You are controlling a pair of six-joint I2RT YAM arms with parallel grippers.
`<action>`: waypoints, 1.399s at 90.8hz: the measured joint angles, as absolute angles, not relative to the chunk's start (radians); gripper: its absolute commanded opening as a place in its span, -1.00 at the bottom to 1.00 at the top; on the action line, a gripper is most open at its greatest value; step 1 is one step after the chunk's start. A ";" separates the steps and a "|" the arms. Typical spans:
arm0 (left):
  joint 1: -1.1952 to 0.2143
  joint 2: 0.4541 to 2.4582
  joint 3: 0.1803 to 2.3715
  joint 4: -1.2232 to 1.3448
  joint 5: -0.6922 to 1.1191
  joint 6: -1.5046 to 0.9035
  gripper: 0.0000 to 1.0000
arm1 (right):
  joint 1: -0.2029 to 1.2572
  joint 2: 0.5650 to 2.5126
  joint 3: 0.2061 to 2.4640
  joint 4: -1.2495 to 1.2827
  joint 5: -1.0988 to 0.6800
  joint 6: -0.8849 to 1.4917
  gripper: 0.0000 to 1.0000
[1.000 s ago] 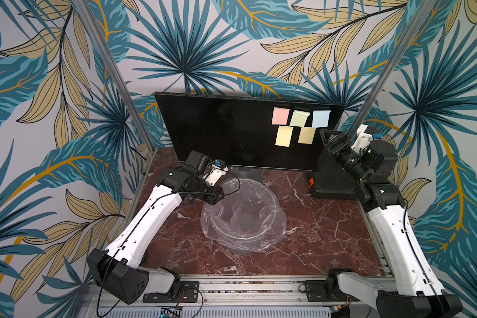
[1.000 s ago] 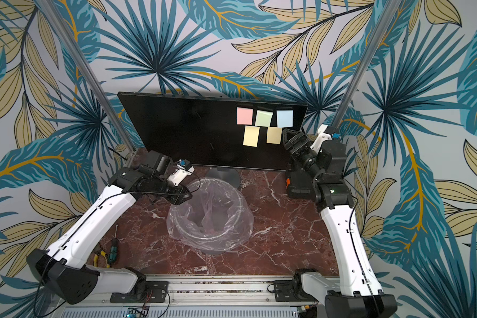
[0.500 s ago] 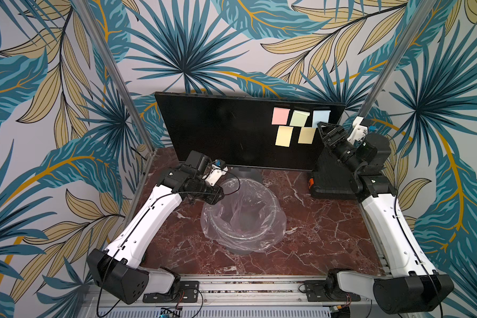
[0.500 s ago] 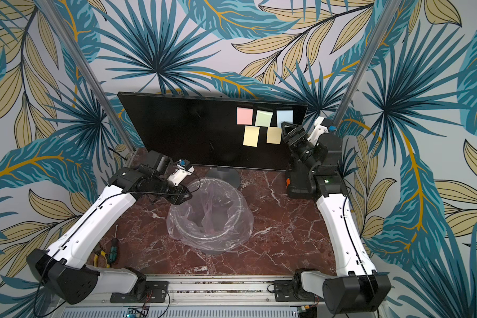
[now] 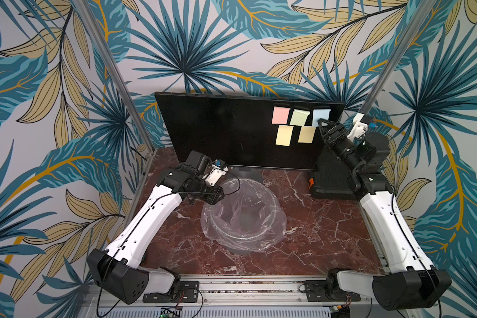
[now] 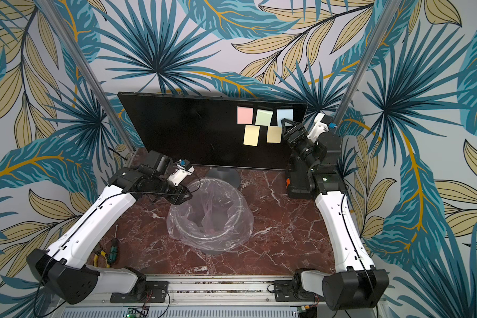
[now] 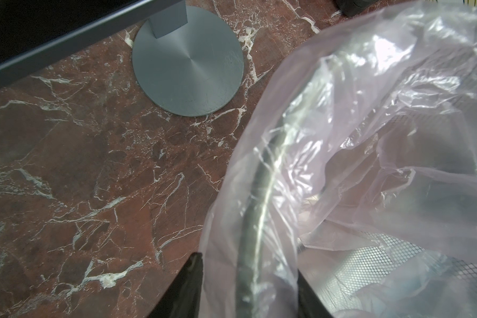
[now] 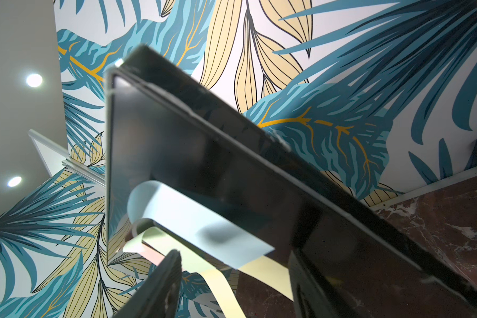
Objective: Remove the sticky note from the monitor
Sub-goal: Tear off the sticky note from the monitor.
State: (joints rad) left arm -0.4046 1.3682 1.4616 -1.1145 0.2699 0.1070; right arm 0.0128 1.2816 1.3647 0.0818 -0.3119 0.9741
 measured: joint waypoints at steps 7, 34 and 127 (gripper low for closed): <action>-0.405 1.368 1.462 -1.114 0.270 0.107 -0.07 | 0.013 1.283 1.365 0.086 -0.315 0.978 0.25; -0.405 1.368 1.462 -1.114 0.270 0.107 -0.07 | 0.013 1.283 1.365 0.107 -0.324 0.985 0.17; -0.405 1.368 1.462 -1.114 0.270 0.107 -0.07 | 0.013 1.272 1.367 0.115 -0.300 1.004 -0.08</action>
State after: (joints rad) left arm -0.4046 1.3682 1.4616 -1.1145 0.2699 0.1074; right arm 0.0128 1.2716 1.3670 0.1150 -0.3004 1.0042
